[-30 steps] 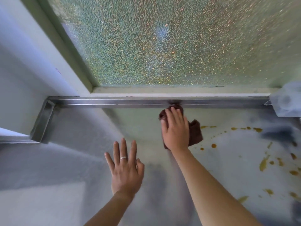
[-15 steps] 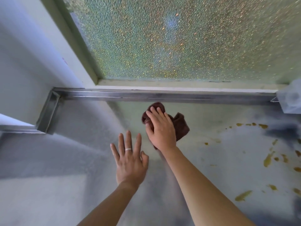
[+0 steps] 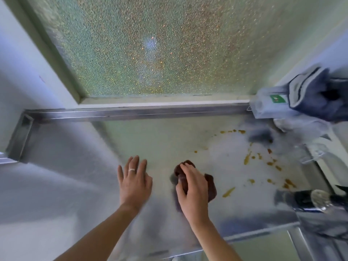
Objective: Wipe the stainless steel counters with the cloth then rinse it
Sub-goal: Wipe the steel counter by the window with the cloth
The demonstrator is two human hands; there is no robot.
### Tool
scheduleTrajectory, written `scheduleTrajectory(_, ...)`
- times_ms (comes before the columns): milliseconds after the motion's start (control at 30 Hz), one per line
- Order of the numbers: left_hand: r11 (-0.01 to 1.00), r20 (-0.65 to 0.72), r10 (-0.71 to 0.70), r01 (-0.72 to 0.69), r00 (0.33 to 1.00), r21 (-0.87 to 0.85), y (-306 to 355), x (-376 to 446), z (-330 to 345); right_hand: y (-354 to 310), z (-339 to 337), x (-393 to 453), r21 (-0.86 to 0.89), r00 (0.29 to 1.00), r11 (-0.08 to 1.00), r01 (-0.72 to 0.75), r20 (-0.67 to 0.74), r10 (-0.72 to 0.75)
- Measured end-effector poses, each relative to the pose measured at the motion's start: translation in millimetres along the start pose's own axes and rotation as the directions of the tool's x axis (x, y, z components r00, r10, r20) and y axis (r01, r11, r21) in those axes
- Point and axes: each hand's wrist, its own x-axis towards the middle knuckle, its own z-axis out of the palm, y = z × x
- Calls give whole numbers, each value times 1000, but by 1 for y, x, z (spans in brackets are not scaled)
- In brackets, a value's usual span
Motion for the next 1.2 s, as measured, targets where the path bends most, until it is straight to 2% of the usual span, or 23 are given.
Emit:
scheduleTrajectory(67, 997, 29, 71, -71, 997, 3, 21, -13, 10, 17, 4, -29, -183, 995, 981, 61, 93, -45)
scheduleTrajectory(133, 997, 65, 61, -64, 996, 40, 38, -20, 24, 31, 9, -48, -239, 976, 963, 123, 205, -74)
scheduleTrajectory(267, 995, 68, -76, 72, 995, 71, 58, -18, 39, 45, 13, -28, -265, 950, 946, 185, 294, -103)
scheduleTrajectory(433, 980, 62, -57, 44, 996, 193, 62, -16, 47, 65, 30, 39, -259, 928, 938, 231, 348, -132)
scheduleTrajectory(667, 983, 28, -52, 46, 998, 177, 65, -15, 46, 88, 57, 154, -211, 896, 946, 245, 422, -138)
scheduleTrajectory(833, 989, -11, -45, 46, 999, 138, 64, -15, 49, 90, 64, 207, -216, 864, 960, 175, 501, -45)
scheduleTrajectory(967, 991, -6, -36, 37, 999, 131, 64, -17, 46, 83, 51, 168, -181, 867, 965, 190, 492, -78)
scheduleTrajectory(1067, 991, -7, -28, 28, 1000, 130, 65, -19, 45, 78, 28, 94, -163, 902, 965, 205, 414, -122)
scheduleTrajectory(1200, 987, 37, -48, 41, 998, 152, 71, -25, 46, 71, -13, -11, -190, 901, 960, 205, 419, -109)
